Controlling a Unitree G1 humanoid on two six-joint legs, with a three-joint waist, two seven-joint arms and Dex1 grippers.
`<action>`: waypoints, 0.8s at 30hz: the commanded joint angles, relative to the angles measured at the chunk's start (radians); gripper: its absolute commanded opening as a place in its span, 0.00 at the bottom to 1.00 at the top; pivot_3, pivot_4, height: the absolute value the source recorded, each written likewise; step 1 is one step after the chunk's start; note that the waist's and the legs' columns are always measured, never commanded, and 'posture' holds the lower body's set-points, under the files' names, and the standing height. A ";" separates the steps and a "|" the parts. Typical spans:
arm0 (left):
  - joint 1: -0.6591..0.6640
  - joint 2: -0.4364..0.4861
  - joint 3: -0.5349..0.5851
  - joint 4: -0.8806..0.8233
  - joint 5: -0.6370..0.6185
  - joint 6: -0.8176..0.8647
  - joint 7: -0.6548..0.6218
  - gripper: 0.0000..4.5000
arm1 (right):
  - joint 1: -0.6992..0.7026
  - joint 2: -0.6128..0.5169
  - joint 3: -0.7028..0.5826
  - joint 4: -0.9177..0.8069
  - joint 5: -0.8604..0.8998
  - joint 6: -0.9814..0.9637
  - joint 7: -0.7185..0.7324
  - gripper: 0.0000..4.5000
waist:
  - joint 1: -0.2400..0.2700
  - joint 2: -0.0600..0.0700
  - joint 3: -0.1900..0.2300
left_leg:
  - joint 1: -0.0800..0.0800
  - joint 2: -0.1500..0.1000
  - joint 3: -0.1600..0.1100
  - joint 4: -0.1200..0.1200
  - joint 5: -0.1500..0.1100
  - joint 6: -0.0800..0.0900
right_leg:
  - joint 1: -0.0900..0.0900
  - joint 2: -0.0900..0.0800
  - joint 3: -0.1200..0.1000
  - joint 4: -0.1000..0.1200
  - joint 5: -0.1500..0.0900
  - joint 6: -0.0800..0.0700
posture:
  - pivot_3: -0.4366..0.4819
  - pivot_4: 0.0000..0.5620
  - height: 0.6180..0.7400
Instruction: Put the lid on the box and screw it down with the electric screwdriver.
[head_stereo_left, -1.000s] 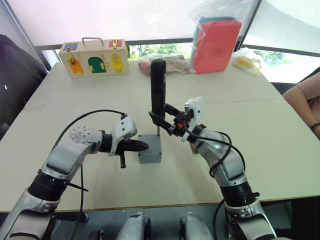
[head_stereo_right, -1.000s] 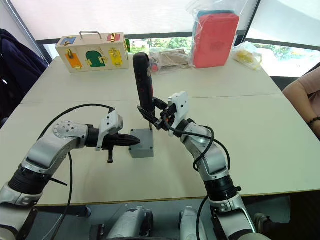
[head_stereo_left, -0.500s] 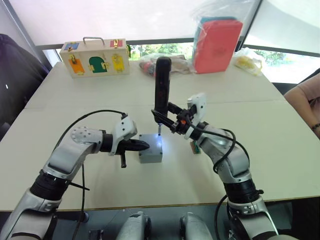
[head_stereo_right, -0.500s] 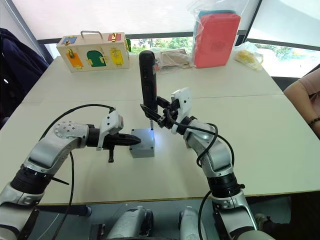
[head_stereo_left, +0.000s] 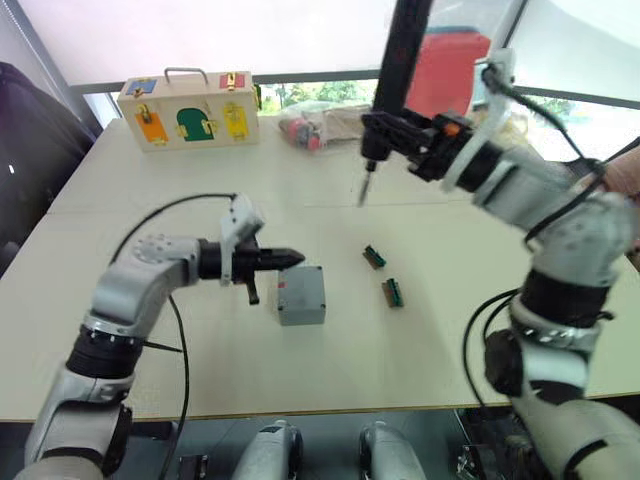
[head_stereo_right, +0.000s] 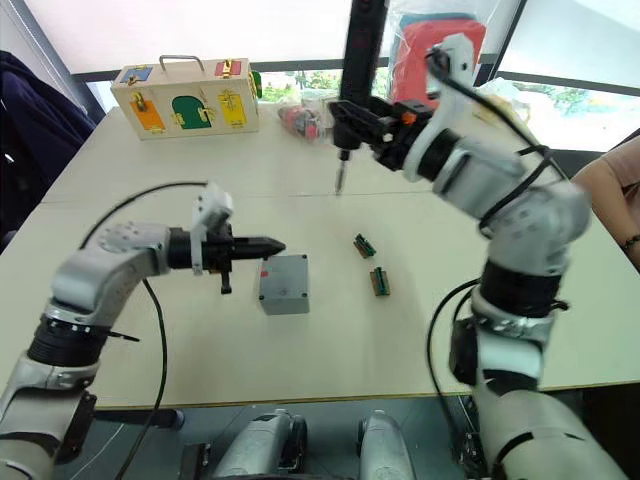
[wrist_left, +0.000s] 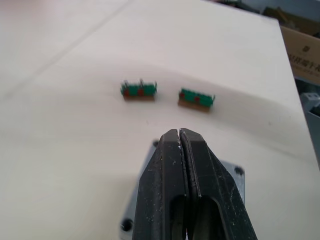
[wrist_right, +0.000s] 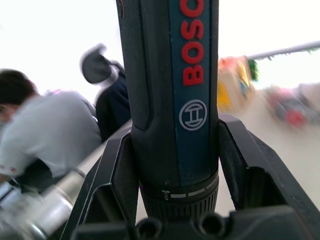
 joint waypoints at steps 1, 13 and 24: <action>0.018 0.063 -0.017 -0.130 -0.037 0.011 -0.070 0.00 | -0.049 -0.161 -0.023 0.124 -0.013 0.242 -0.010 0.41 | -0.003 0.000 0.000 | -0.001 0.000 0.001 0.000 0.000 0.000 | -0.001 0.000 0.000 0.000 0.000 0.000 | 0.48 0.27 1.00; 0.110 0.101 -0.144 -0.240 0.064 -0.086 -0.073 0.00 | 0.177 -0.519 0.321 0.398 0.240 0.289 0.014 0.41 | -0.008 0.005 0.005 | -0.006 0.002 0.004 0.002 -0.001 0.002 | -0.006 -0.001 0.001 0.000 0.000 0.000 | 0.48 0.27 1.00; 0.154 0.114 -0.108 -0.283 0.043 -0.061 -0.024 0.00 | 0.150 -0.471 0.410 0.498 0.133 0.289 0.015 0.41 | 0.000 0.004 0.006 | -0.008 0.001 0.004 0.004 -0.001 0.003 | -0.006 0.001 -0.001 0.000 0.001 0.000 | 0.48 0.27 1.00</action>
